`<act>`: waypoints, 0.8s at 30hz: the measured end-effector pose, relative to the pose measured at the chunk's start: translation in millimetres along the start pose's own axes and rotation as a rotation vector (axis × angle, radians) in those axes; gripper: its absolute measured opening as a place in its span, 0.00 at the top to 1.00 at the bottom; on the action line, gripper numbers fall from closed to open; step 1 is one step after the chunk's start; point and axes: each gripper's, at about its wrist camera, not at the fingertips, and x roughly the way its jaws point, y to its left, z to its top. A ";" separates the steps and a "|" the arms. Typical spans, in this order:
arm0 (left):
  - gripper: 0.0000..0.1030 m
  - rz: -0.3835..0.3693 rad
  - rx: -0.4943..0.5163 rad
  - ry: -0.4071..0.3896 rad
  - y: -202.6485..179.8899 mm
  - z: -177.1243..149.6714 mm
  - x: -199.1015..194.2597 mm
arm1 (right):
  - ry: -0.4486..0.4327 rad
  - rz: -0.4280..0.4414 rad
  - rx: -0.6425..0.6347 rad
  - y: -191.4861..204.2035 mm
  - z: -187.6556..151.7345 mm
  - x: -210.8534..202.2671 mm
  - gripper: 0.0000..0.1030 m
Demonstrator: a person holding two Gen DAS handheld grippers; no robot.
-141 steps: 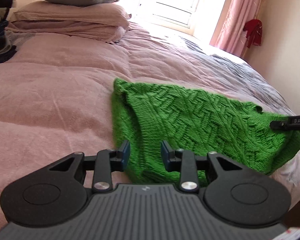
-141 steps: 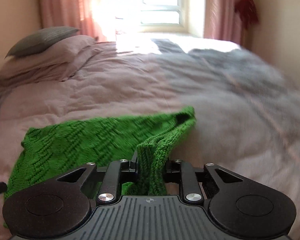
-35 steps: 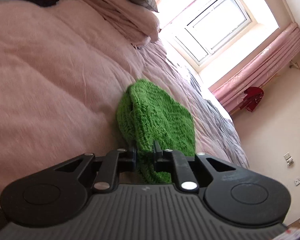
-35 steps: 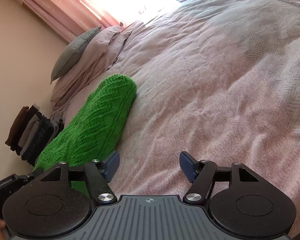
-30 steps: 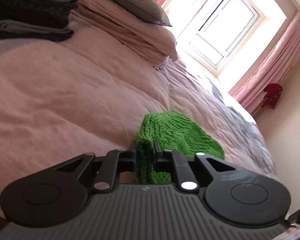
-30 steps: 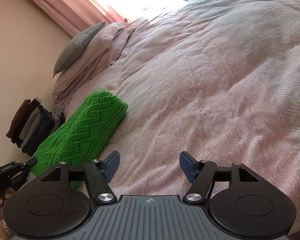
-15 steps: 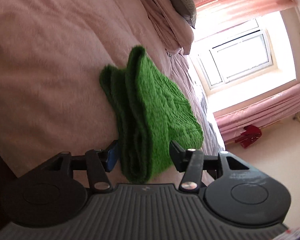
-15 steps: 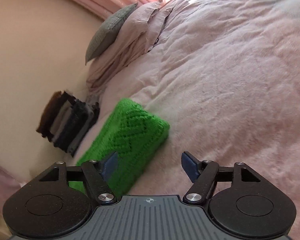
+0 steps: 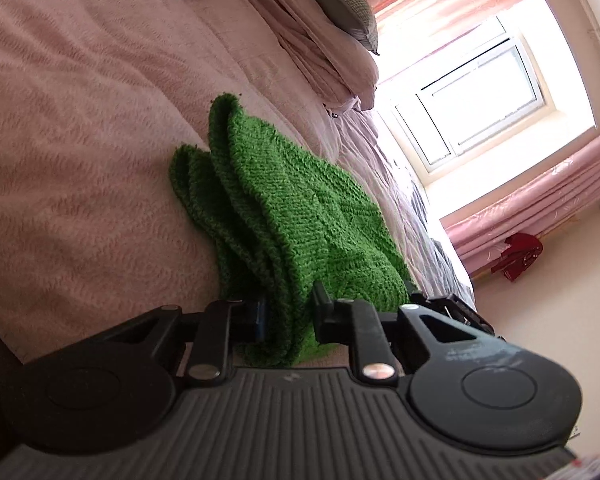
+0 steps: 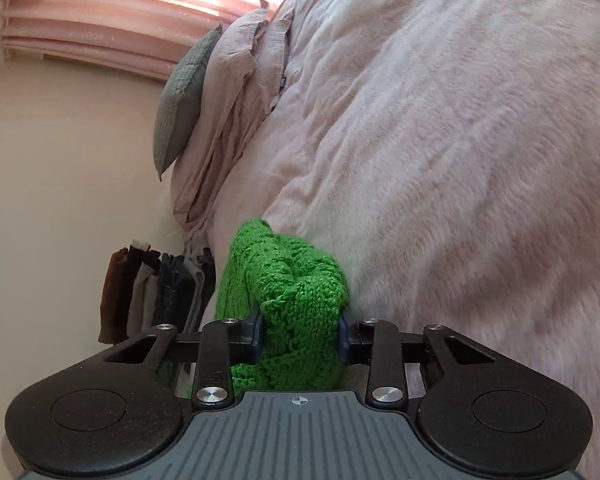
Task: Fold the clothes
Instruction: 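Grasp the folded vest bundle with both grippers, then lay the folded green vest flat on the bed and open both grippers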
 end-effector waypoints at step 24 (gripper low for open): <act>0.80 0.326 0.626 -0.150 -82.0 55.1 38.3 | -0.215 -0.351 -1.106 139.8 -96.1 40.6 0.74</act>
